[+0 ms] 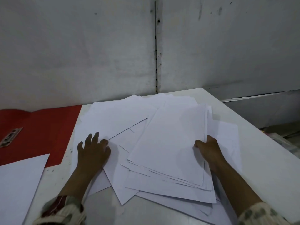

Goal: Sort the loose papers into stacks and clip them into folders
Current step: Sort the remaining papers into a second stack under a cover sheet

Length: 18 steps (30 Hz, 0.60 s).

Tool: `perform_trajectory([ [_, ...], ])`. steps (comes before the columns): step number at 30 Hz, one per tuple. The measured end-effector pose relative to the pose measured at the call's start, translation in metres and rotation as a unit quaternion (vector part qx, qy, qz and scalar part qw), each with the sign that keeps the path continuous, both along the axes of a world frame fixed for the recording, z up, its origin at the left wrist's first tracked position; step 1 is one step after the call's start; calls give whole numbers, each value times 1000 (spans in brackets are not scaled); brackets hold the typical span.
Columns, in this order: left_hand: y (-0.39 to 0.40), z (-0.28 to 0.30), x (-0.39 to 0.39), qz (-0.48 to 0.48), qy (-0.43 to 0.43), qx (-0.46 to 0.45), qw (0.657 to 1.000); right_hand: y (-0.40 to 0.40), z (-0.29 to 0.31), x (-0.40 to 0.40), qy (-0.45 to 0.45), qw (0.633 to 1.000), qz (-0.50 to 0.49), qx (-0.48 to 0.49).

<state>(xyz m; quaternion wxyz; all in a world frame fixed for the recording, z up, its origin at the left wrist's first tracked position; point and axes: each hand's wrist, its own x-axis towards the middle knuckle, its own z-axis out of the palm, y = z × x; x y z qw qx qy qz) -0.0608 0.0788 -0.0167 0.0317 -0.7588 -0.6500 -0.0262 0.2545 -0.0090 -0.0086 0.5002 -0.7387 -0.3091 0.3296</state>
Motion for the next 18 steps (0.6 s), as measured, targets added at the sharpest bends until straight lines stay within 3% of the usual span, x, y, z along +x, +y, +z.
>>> perform_trajectory([
  [7,12,-4,-4,22,69,-40,997,0,0,-3,-6,1000,-4,5],
  [18,20,-10,-18,20,-48,-11,999,2,-7,-3,-25,1000,-11,5],
])
